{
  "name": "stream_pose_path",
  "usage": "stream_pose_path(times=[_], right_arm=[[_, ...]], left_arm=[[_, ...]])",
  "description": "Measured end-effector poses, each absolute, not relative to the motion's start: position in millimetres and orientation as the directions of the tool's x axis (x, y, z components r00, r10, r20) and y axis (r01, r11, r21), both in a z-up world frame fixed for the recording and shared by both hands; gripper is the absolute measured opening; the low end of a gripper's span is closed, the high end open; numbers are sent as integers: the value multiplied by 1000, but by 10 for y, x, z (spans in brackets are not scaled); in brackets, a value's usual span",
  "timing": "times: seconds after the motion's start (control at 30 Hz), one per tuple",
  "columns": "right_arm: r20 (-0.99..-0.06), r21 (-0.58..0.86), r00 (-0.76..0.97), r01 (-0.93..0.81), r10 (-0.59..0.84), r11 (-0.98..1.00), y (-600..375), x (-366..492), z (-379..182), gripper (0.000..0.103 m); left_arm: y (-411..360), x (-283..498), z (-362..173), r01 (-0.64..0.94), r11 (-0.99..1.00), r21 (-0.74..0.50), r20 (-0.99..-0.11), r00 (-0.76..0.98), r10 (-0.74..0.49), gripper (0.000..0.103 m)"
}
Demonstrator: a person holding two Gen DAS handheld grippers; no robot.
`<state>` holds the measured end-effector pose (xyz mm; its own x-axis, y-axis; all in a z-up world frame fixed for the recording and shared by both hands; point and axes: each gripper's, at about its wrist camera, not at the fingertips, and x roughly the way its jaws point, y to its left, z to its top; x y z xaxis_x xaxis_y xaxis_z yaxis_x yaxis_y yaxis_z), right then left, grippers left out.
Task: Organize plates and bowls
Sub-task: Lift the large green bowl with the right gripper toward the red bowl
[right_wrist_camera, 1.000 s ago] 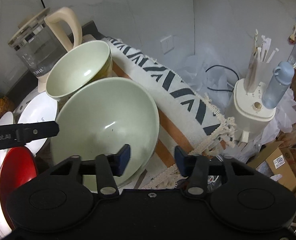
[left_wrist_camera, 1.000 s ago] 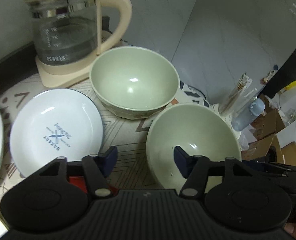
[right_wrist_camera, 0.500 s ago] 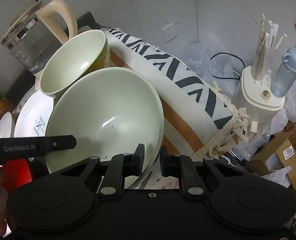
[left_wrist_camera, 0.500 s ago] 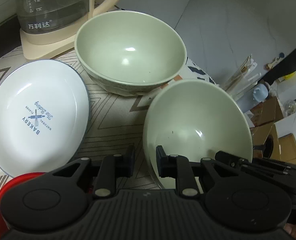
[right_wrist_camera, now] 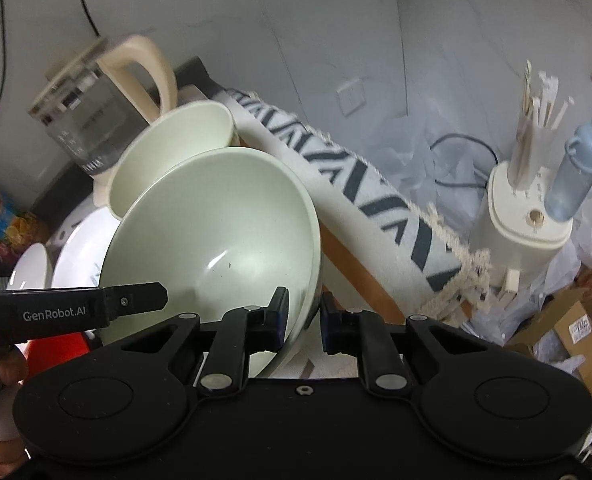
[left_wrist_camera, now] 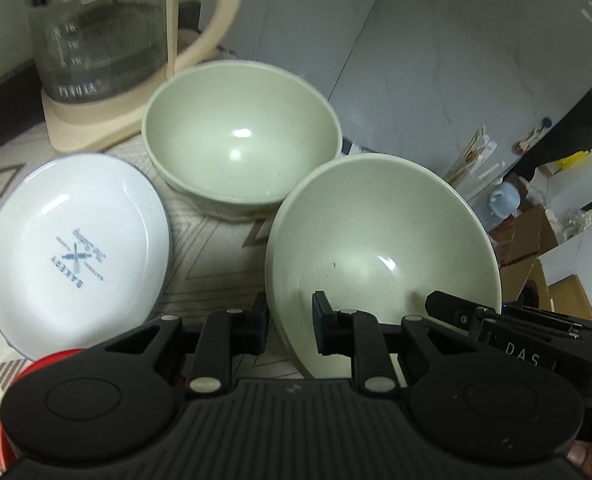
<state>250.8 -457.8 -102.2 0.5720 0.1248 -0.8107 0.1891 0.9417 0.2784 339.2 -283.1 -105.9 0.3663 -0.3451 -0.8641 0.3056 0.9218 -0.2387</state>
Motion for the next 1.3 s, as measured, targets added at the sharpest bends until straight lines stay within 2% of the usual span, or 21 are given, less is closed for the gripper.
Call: stream_pose_path(times=[0.27,0.9,1.3], right_arm=[[-765,279,630,134,136,951,-4496,2493,-729,17],[-729,259,619,-145,292,955,-3800,2462,-370,19],[-741,248,545,-319,391,915,-3321,2467,-394,20]], left_arm=[[-2643,3288,-855,256,931,-259,-837,423,-348,10],[-1803,2836,-380,47,951,-306,-790,545,-281,8],[-1353,2536,-395,-93,952,-291,-816,543,-197,8]])
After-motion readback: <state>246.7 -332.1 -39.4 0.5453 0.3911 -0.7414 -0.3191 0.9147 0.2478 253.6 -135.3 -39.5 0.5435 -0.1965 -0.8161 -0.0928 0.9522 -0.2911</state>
